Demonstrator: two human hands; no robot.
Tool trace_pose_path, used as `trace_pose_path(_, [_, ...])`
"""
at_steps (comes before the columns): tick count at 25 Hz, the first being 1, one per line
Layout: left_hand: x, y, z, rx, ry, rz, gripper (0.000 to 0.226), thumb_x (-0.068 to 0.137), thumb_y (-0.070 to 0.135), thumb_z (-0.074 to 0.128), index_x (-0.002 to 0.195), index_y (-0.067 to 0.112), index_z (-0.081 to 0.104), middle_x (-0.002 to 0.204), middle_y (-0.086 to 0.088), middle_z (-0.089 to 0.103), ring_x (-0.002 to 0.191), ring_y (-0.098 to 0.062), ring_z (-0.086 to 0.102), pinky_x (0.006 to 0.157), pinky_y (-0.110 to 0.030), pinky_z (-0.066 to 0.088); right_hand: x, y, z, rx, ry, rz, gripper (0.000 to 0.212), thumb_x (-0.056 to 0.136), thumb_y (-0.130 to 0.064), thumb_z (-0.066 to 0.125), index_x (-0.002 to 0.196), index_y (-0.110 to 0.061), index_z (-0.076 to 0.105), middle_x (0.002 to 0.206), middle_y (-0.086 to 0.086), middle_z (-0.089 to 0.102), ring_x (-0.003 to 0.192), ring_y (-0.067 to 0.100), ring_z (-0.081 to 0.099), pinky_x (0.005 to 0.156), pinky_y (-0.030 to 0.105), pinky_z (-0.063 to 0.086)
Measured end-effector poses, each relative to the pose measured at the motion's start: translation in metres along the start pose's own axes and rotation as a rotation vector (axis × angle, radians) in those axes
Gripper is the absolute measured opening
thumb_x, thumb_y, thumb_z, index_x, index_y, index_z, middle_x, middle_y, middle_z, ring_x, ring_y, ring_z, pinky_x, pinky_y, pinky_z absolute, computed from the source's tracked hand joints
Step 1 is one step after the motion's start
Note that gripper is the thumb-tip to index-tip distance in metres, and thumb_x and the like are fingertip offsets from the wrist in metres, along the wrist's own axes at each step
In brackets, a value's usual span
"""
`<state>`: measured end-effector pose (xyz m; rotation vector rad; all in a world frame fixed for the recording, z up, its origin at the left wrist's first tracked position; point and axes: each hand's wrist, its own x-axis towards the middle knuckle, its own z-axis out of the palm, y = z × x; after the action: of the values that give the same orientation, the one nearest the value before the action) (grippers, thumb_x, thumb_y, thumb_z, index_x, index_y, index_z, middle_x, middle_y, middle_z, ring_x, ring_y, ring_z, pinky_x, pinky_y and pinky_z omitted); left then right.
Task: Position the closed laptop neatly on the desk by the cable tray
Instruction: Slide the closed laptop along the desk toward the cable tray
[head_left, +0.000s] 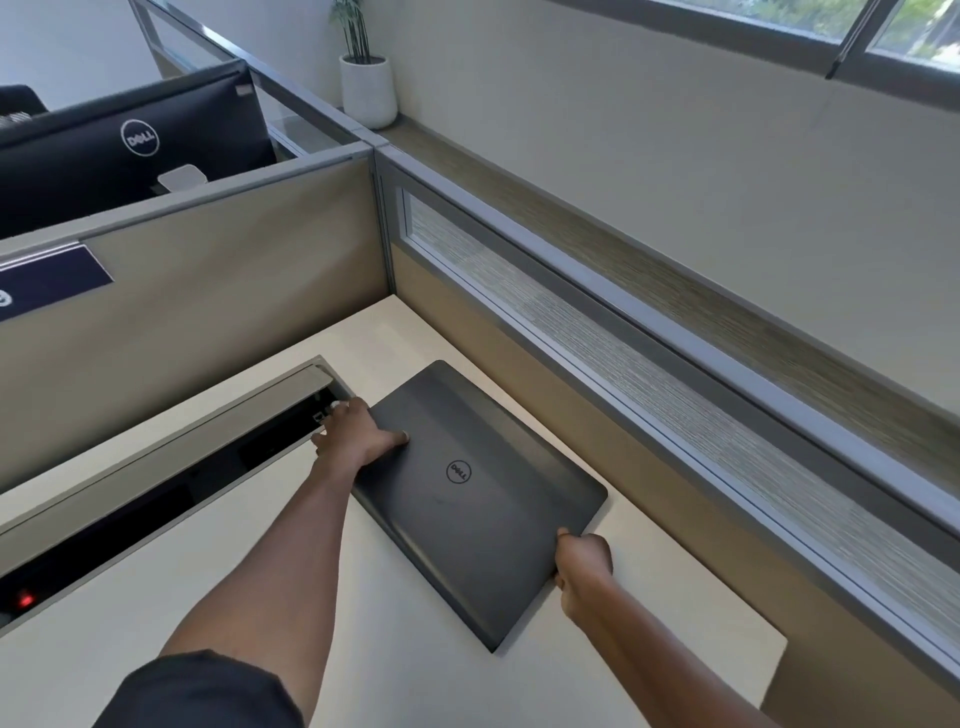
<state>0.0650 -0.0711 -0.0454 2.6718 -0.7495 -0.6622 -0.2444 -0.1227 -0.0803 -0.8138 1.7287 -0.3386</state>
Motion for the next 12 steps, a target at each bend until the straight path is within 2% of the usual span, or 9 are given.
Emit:
trace_pose_path(2, [-0.008, -0.006, -0.004, -0.034, 0.019, 0.004, 0.084, 0.060, 0.060, 0.074, 0.127, 0.018, 0.046, 0.133, -0.006, 0.053, 0.128, -0.031, 0.046, 0.101, -0.049, 0.032, -0.002, 0.001, -0.003, -0.037, 0.020, -0.022, 0.033, 0.100, -0.024, 0.049, 0.111, 0.006, 0.056, 0.078, 0.013, 0.056, 0.059, 0.024, 0.051, 0.059, 0.032, 0.043])
trace_pose_path(6, [-0.033, -0.021, -0.012, -0.122, 0.038, -0.048, 0.081, 0.061, 0.058, 0.073, 0.127, 0.023, 0.041, 0.124, -0.002, 0.061, 0.124, -0.030, 0.050, 0.098, -0.047, 0.031, -0.008, 0.000, -0.009, -0.109, -0.005, -0.095, 0.035, 0.101, -0.023, 0.047, 0.115, 0.007, 0.056, 0.083, 0.013, 0.059, 0.070, 0.026, 0.056, 0.069, 0.034, 0.046])
trace_pose_path(10, [-0.074, -0.046, -0.014, -0.170, 0.101, -0.145, 0.071, 0.062, 0.059, 0.074, 0.113, 0.023, 0.040, 0.119, -0.002, 0.062, 0.118, -0.029, 0.052, 0.093, -0.046, 0.033, -0.019, -0.001, -0.014, -0.173, -0.047, -0.176, 0.032, 0.101, -0.023, 0.046, 0.110, 0.006, 0.057, 0.085, 0.012, 0.060, 0.073, 0.025, 0.057, 0.072, 0.035, 0.047])
trace_pose_path(12, [-0.096, -0.061, -0.015, -0.198, 0.137, -0.202, 0.069, 0.063, 0.058, 0.073, 0.112, 0.023, 0.039, 0.119, -0.001, 0.061, 0.117, -0.029, 0.051, 0.091, -0.046, 0.034, -0.024, 0.000, -0.012, -0.218, -0.074, -0.220, 0.030, 0.102, -0.024, 0.045, 0.106, 0.004, 0.057, 0.097, 0.016, 0.063, 0.081, 0.029, 0.058, 0.075, 0.036, 0.045])
